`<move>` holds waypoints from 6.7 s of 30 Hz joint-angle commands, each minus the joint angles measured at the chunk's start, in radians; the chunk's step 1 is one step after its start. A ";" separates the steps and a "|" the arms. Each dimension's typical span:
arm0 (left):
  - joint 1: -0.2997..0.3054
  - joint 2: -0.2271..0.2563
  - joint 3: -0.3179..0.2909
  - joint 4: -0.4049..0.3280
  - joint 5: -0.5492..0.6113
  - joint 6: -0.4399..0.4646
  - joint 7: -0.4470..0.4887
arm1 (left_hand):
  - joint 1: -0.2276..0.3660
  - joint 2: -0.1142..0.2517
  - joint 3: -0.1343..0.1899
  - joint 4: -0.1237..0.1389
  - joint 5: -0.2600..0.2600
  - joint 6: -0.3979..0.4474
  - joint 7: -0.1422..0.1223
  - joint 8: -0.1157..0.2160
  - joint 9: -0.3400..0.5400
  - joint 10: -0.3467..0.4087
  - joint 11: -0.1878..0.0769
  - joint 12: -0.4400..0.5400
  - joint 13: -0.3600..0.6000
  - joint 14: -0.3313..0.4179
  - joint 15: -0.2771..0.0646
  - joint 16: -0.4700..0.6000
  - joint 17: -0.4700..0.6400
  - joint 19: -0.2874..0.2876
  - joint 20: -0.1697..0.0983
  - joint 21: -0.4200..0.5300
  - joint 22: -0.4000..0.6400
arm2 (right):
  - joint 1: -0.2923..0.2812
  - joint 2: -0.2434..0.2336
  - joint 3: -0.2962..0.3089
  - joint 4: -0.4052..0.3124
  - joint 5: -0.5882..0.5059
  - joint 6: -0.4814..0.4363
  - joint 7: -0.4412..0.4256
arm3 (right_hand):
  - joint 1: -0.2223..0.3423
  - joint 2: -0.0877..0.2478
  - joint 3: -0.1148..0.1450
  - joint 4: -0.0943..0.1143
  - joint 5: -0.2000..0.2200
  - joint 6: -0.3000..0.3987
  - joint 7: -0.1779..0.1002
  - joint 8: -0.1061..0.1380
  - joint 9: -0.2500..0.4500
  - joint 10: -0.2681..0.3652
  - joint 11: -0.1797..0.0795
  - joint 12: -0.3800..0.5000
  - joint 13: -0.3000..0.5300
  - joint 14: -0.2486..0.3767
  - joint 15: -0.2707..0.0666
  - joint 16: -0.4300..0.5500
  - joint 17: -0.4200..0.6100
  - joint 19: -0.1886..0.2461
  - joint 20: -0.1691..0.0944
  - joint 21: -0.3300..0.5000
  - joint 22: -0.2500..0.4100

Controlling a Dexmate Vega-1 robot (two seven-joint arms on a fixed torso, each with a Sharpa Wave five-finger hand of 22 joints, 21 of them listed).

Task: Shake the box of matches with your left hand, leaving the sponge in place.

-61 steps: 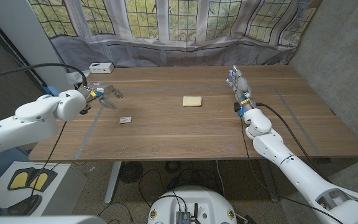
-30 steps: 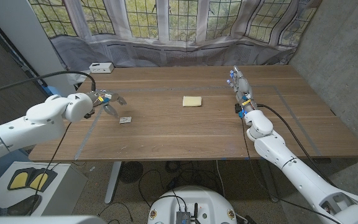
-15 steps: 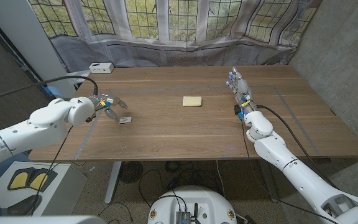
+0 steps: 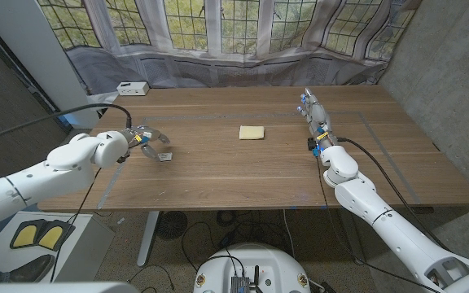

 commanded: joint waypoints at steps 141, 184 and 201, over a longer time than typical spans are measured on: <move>-0.025 -0.091 0.052 -0.009 -0.032 0.209 0.141 | 0.202 0.136 -0.034 -0.017 -0.051 0.700 0.050 0.089 0.022 0.670 -0.002 0.102 0.031 0.377 -0.080 0.019 0.000 0.363 0.001 0.021 -0.001 | -0.028 0.005 0.006 -0.011 0.015 0.002 -0.011 | -0.004 0.002 -0.004 -0.003 -0.002 0.018 -0.018 0.000 0.004 0.015 0.000 -0.001 0.010 -0.008 0.022 0.007 0.011 -0.016 0.034 0.000 0.005; 0.077 -0.054 -0.113 -0.150 -0.139 0.223 0.349 | 0.199 0.141 -0.053 -0.014 -0.052 0.702 0.054 0.078 0.024 0.670 0.000 0.085 0.039 0.389 -0.069 0.014 -0.001 0.376 0.002 0.016 0.000 | -0.022 0.018 0.009 0.023 0.018 0.048 0.013 | -0.006 0.000 -0.005 -0.004 -0.002 0.019 -0.018 -0.001 0.004 0.016 0.000 0.000 0.011 -0.008 0.022 0.008 0.012 -0.016 0.035 0.002 0.005; 0.191 -0.062 -0.237 -0.169 -0.230 0.165 0.501 | 0.201 0.144 -0.058 -0.015 -0.051 0.706 0.052 0.075 0.024 0.674 0.000 0.082 0.044 0.398 -0.067 0.014 0.000 0.382 0.002 0.015 0.000 | -0.023 0.016 0.009 0.015 0.013 0.048 0.010 | -0.007 0.000 -0.006 -0.004 -0.002 0.020 -0.018 -0.001 0.004 0.016 0.000 -0.001 0.011 -0.007 0.022 0.008 0.012 -0.017 0.036 0.002 0.005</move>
